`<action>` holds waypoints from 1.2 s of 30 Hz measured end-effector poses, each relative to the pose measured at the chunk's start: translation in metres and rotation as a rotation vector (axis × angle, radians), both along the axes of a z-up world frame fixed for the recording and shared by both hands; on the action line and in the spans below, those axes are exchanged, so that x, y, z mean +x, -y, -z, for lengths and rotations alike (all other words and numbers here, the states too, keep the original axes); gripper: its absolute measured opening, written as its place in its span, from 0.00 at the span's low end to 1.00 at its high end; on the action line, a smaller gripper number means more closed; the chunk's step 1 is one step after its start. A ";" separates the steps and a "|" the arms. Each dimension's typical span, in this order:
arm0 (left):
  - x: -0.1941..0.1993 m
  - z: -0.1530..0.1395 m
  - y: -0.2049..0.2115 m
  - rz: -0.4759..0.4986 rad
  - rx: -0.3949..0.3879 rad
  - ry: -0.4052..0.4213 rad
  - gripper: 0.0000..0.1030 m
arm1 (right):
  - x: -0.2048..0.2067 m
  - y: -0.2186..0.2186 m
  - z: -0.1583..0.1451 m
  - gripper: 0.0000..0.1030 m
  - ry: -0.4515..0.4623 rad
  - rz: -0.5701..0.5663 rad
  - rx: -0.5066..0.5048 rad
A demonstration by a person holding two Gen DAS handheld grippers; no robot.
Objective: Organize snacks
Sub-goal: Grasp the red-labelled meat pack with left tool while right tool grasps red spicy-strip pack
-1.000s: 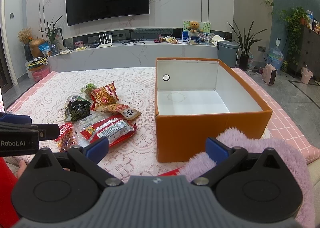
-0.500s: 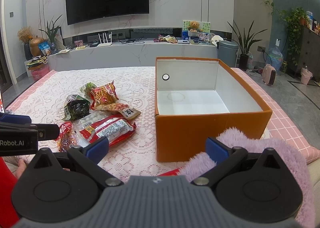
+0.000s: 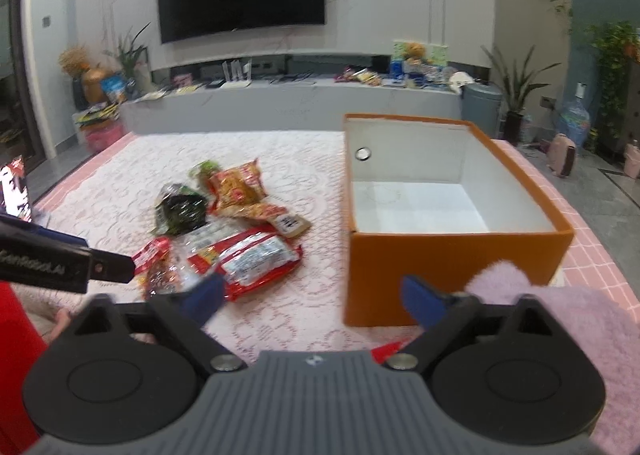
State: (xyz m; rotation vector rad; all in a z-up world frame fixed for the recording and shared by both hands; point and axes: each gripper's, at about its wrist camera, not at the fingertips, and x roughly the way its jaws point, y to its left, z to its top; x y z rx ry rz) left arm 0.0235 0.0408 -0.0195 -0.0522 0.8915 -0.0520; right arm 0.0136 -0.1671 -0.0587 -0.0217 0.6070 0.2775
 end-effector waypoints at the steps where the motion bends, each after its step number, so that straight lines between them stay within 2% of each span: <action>1: 0.002 0.003 -0.006 -0.019 -0.012 -0.015 0.73 | 0.002 -0.004 0.001 0.72 -0.015 -0.016 -0.004; 3: 0.009 0.008 -0.017 -0.073 -0.032 -0.046 0.72 | 0.005 -0.010 0.003 0.71 -0.049 -0.049 0.007; 6: 0.018 0.016 -0.030 -0.130 -0.065 -0.071 0.72 | 0.012 -0.024 0.007 0.61 -0.087 -0.098 0.021; 8: 0.025 0.021 -0.037 -0.162 -0.094 -0.088 0.72 | 0.018 -0.036 0.012 0.59 -0.108 -0.119 0.028; 11: 0.037 0.031 -0.048 -0.225 -0.146 -0.119 0.72 | 0.031 -0.046 0.016 0.56 -0.149 -0.098 0.054; 15: 0.054 0.046 -0.062 -0.297 -0.216 -0.142 0.72 | 0.054 -0.055 0.023 0.56 -0.225 -0.031 0.130; 19: 0.068 0.059 -0.070 -0.338 -0.266 -0.167 0.72 | 0.078 -0.063 0.037 0.68 -0.289 0.051 0.209; 21: 0.073 0.066 -0.071 -0.349 -0.276 -0.178 0.72 | 0.090 -0.066 0.043 0.69 -0.304 0.095 0.222; 24: 0.081 0.074 -0.070 -0.347 -0.274 -0.188 0.72 | 0.102 -0.068 0.050 0.70 -0.319 0.143 0.239; 30: 0.092 0.086 -0.063 -0.296 -0.251 -0.197 0.73 | 0.120 -0.061 0.064 0.70 -0.337 0.194 0.352; 36: 0.097 0.087 -0.050 -0.187 -0.147 -0.129 0.73 | 0.133 -0.056 0.078 0.69 -0.388 0.227 0.414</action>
